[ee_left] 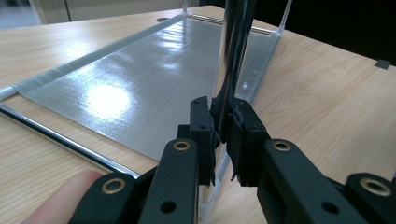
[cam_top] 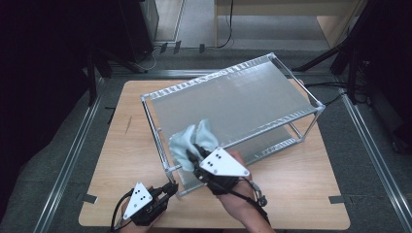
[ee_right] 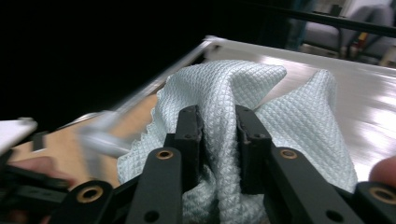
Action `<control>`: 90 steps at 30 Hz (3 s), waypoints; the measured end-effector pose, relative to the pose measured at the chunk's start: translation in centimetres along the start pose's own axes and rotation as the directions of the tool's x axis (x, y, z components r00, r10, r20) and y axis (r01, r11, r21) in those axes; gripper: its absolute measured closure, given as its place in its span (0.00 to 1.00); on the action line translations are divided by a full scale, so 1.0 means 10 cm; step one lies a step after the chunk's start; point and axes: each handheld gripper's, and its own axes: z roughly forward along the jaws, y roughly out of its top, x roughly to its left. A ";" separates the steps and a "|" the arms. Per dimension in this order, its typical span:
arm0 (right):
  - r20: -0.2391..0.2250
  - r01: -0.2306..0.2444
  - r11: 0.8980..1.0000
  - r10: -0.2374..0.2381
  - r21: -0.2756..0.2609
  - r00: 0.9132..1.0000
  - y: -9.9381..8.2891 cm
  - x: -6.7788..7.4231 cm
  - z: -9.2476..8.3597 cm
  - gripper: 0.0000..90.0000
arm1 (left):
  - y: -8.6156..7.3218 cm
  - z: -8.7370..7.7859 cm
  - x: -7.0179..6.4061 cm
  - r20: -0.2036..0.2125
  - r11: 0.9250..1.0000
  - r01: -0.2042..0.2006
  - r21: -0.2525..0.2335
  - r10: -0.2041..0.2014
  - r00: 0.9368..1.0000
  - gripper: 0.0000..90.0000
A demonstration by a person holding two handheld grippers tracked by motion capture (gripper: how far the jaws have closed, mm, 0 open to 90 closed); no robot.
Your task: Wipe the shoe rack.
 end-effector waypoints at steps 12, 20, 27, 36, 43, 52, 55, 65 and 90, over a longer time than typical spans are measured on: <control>-0.010 0.006 1.000 -0.006 0.030 1.000 0.02 -0.13 0.04 0.86 | 0.00 0.00 0.00 -0.003 1.000 -0.023 0.008 0.023 1.000 0.91; 0.138 -0.037 0.998 0.030 0.054 0.990 -0.06 -0.64 -0.21 0.85 | 0.00 -0.01 0.02 0.011 1.000 -0.022 0.009 0.022 1.000 0.91; 0.201 -0.079 0.994 0.063 0.072 0.978 -0.09 -0.94 -0.36 0.85 | -0.01 -0.03 0.04 0.011 1.000 -0.020 0.011 0.020 1.000 0.91; 0.296 -0.088 0.993 0.061 0.078 0.953 -0.12 -1.11 -0.43 0.85 | -0.02 -0.13 0.24 -0.060 1.000 0.010 0.004 -0.010 0.998 0.91; 0.399 -0.138 0.988 0.098 0.073 0.912 -0.17 -1.40 -0.57 0.84 | -0.04 -0.19 0.42 -0.132 0.998 0.055 -0.003 -0.055 0.990 0.90; 0.541 -0.207 0.978 0.152 0.041 0.827 -0.26 -1.77 -0.80 0.83 | -0.04 -0.22 0.49 -0.167 0.998 0.064 -0.001 -0.063 0.984 0.90; 0.578 -0.199 0.979 0.142 0.035 0.803 -0.28 -1.82 -0.83 0.83 | -0.05 -0.22 0.49 -0.166 0.998 0.071 -0.002 -0.070 0.984 0.90; 0.561 -0.184 0.981 0.120 0.059 0.819 -0.25 -1.69 -0.78 0.87 | -0.05 -0.21 0.49 -0.163 0.996 0.090 0.011 -0.088 0.983 0.90; 0.019 0.089 0.995 -0.090 0.047 0.996 0.00 0.14 -0.16 0.86 | -0.05 0.04 -0.20 0.026 0.999 -0.026 0.029 0.026 0.999 0.90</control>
